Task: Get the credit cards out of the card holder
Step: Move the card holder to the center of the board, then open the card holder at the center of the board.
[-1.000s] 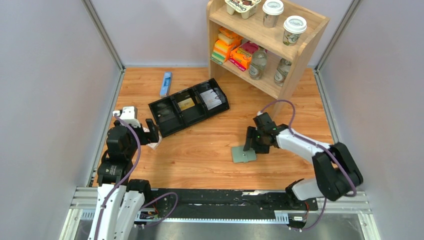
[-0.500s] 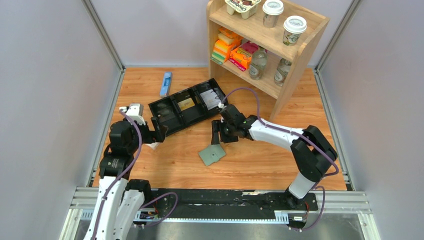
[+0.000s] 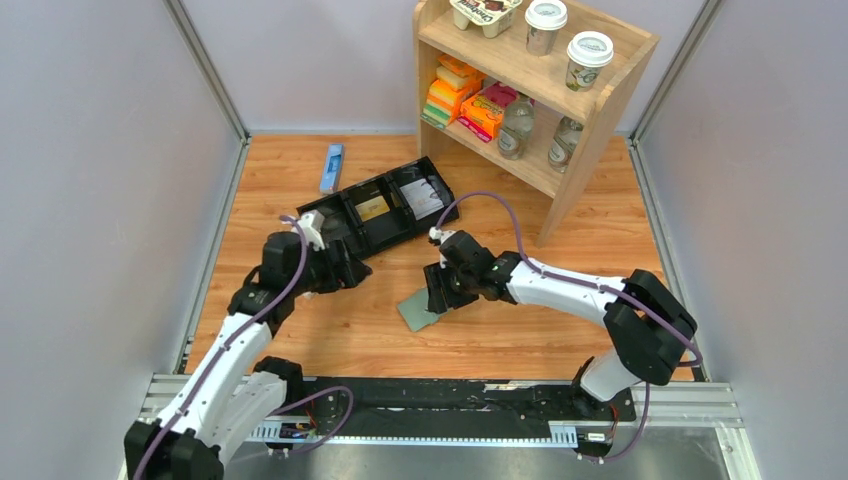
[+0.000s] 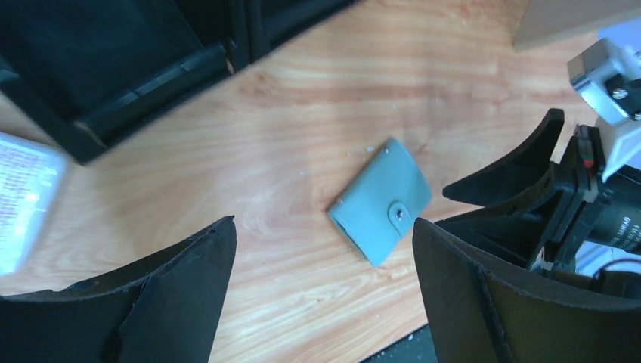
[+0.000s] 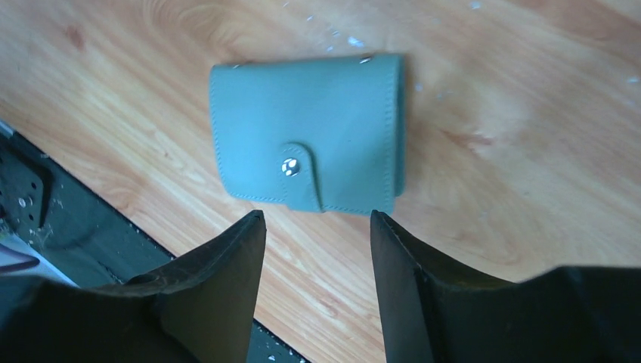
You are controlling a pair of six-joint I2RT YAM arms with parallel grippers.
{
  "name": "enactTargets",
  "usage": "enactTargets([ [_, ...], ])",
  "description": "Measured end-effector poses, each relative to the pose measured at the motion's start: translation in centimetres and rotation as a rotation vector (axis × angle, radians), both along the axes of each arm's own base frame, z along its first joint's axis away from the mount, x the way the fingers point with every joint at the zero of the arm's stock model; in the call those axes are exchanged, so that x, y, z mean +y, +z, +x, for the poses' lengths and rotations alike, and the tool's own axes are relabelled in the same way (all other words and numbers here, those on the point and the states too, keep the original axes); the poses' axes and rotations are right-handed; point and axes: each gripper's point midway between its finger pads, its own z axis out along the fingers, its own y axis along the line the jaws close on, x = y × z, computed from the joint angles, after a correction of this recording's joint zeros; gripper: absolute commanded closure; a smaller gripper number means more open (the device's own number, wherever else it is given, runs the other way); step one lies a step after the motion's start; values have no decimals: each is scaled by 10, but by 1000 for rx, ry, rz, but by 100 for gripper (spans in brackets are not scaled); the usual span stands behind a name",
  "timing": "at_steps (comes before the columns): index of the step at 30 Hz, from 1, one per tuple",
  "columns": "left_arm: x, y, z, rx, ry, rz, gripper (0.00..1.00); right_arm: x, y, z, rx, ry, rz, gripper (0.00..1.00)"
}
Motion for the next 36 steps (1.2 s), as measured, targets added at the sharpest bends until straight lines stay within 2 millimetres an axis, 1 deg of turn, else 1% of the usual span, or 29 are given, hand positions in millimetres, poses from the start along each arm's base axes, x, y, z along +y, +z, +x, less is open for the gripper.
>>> enactTargets([
  [3,-22,-19,-8,65,-43,-14,12,6,-1,-11,-9,48,-11,45],
  [5,-33,-29,-11,101,-68,-13,13,4,-3,-13,-8,61,-23,46],
  [11,-60,-57,-6,185,-131,19,14,-4,-16,-16,15,87,-79,46],
  [16,-87,-68,4,220,-212,36,14,-9,-28,-17,17,109,-120,49],
  [19,-99,-73,9,225,-245,40,14,-18,-42,-12,20,106,-166,52],
  [20,-101,-75,8,227,-251,41,14,-19,-43,-9,23,102,-165,54],
  [23,-102,-76,7,231,-257,43,14,-18,-43,11,3,72,-152,58],
  [27,-104,-78,7,222,-259,36,15,-12,-42,46,-30,26,-135,62],
  [30,-105,-83,3,228,-257,27,18,-3,-41,72,-59,-4,-123,61],
  [31,-104,-86,1,236,-253,23,22,-1,-40,78,-69,-10,-122,60],
  [33,-104,-90,-2,251,-241,14,23,1,-38,86,-83,-22,-122,58],
  [35,-103,-93,-3,263,-226,10,30,-1,-36,88,-90,-30,-128,57],
  [36,-102,-94,-3,269,-212,7,36,-1,-35,88,-92,-32,-129,57],
])
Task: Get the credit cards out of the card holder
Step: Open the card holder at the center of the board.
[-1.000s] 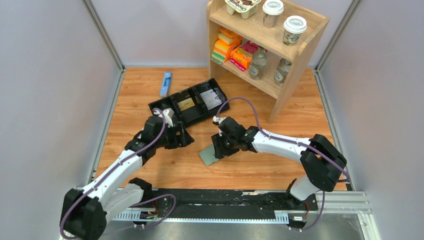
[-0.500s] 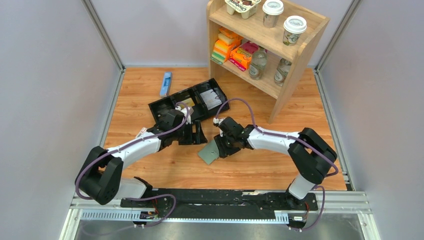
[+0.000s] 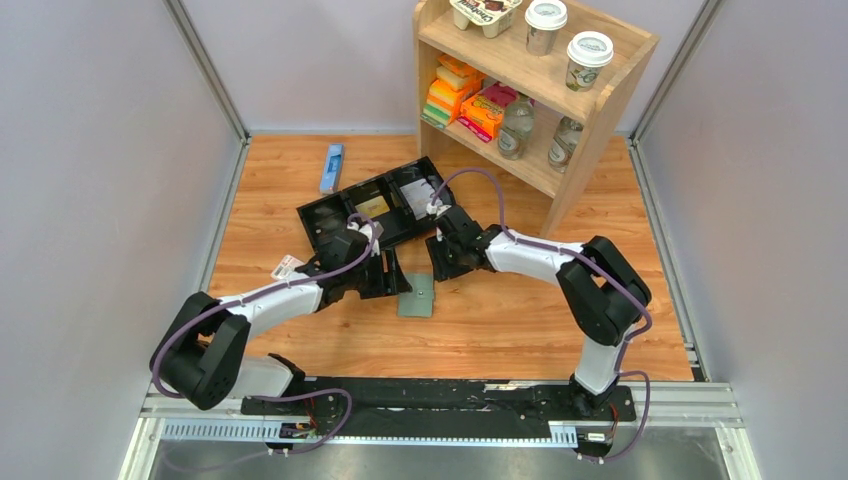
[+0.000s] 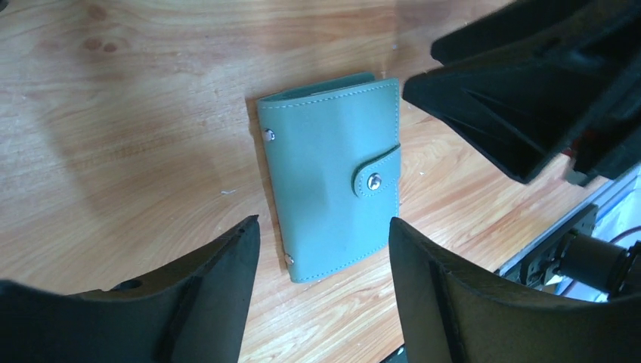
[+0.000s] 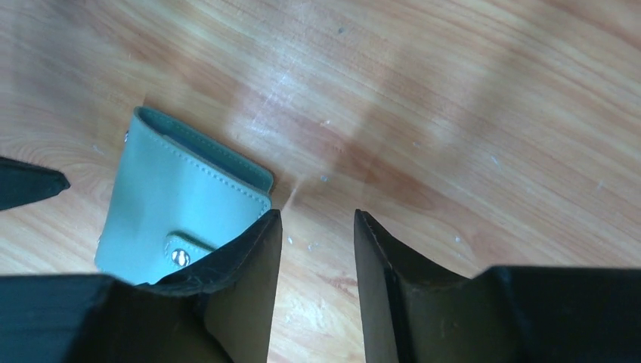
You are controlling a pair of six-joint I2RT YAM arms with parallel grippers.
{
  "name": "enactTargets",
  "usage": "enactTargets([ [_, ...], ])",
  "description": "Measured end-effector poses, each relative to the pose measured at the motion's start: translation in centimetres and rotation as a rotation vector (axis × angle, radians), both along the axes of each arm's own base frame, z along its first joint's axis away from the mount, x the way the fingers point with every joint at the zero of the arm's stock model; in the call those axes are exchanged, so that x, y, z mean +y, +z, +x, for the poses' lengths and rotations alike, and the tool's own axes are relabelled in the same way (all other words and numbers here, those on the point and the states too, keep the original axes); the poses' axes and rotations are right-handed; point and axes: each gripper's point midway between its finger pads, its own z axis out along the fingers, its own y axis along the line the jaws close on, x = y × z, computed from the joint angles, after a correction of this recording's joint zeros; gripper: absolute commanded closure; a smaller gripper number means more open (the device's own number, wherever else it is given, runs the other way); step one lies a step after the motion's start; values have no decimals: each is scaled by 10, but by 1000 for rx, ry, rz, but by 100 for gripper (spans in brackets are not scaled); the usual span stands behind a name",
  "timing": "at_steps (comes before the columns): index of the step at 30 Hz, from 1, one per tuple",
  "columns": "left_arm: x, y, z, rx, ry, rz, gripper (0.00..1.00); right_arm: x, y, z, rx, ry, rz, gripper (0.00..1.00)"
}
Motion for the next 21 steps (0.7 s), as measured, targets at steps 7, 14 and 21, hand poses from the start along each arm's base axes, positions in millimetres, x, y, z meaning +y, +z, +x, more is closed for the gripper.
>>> enactTargets([
  [7,2,-6,4,21,57,-1,44,8,31,-20,-21,10,61,60],
  [14,1,-25,0,98,74,20,46,38,33,-54,13,73,92,65],
  [21,0,-26,3,115,81,25,48,50,14,-59,54,75,48,62],
])
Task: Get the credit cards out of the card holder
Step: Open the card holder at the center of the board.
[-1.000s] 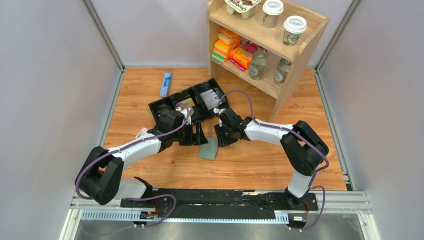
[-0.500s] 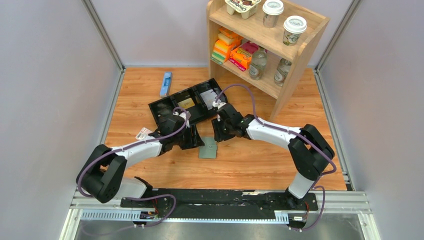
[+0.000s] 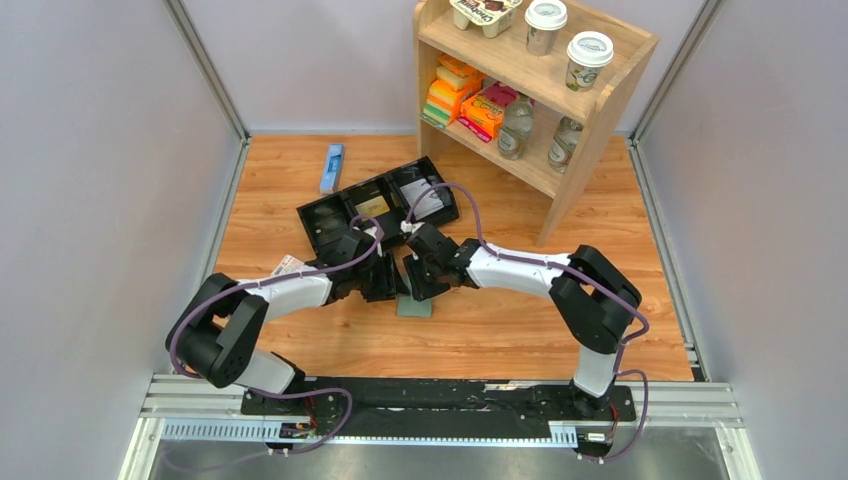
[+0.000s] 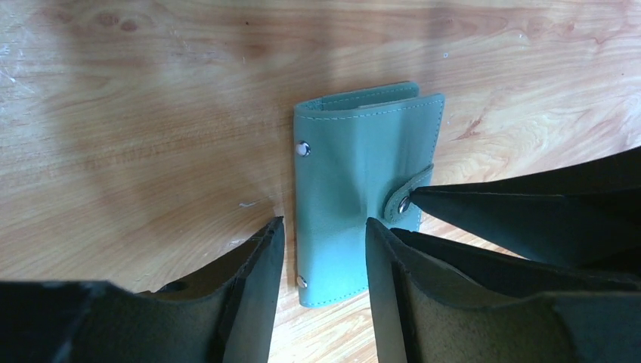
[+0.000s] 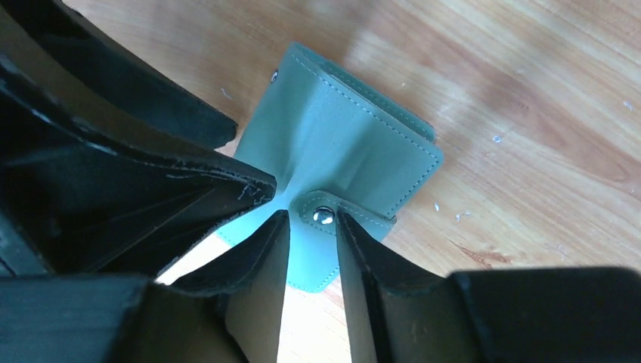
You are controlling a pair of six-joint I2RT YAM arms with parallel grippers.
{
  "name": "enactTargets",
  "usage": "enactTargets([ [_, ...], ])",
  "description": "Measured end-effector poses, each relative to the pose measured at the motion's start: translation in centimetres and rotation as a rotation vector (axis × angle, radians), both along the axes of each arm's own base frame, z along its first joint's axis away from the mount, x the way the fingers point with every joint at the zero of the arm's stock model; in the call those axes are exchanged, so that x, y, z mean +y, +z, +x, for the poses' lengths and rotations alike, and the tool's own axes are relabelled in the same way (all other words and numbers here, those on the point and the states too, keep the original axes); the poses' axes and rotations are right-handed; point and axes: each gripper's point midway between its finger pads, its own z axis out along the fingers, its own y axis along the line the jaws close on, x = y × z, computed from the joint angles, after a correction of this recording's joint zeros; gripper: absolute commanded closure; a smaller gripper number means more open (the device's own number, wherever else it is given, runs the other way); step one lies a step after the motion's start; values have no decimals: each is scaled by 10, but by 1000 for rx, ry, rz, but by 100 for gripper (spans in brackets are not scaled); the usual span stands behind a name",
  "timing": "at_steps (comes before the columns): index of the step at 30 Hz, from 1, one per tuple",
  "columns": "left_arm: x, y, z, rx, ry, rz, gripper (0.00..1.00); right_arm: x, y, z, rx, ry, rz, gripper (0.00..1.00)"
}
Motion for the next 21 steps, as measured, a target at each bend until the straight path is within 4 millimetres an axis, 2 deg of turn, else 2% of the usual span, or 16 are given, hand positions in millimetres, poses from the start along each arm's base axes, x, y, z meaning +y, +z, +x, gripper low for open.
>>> enactTargets([
  [10,0,-1,-1,10,2,7,49,-1,-6,8,-50,-44,-102,60],
  [13,-2,-1,0,18,-4,11,49,-1,-7,9,-62,-49,-130,63],
  [16,-4,-1,1,23,-6,14,51,-2,-8,10,-72,-51,-149,70],
  [18,-6,-1,1,27,-11,14,61,-4,-8,11,-75,-54,-156,76],
  [21,-4,-4,1,36,-9,31,69,-3,-8,10,-74,-50,-154,84],
])
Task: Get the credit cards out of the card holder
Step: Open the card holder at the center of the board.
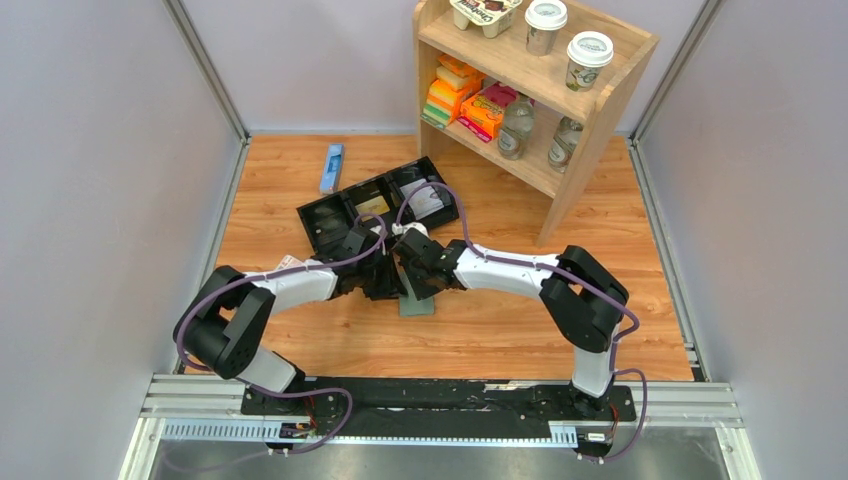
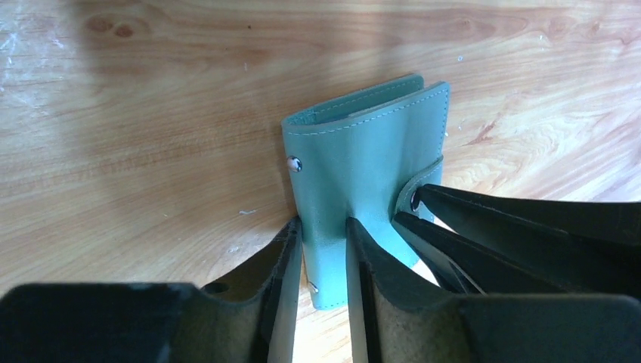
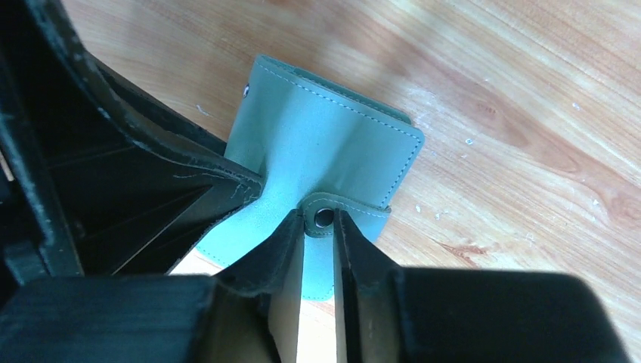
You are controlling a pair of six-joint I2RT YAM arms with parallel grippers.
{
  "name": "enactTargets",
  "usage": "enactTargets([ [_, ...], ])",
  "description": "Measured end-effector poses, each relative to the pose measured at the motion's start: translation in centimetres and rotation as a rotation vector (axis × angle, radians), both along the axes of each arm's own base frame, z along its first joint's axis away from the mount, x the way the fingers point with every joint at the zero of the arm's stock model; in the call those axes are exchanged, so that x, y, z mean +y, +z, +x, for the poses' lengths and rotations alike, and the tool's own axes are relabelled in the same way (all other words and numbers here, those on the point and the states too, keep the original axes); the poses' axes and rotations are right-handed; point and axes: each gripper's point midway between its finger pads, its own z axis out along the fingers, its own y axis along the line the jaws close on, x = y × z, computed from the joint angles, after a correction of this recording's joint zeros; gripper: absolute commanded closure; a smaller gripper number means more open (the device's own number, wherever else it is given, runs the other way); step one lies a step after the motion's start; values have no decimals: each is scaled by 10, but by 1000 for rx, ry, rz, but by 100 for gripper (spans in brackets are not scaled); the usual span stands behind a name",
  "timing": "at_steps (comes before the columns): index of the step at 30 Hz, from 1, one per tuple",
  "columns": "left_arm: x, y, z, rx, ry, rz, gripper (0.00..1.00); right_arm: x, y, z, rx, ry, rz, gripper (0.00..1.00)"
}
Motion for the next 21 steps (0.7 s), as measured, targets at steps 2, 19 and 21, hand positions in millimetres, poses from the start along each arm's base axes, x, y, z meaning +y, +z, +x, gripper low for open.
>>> enactTargets([
  [2,1,-1,0,6,3,7,76,0,0,-1,-1,8,0,90],
  [19,2,0,1,19,10,35,91,-45,8,9,41,-153,176,91],
  [21,2,0,1,19,10,34,91,-59,4,13,57,-215,187,90],
])
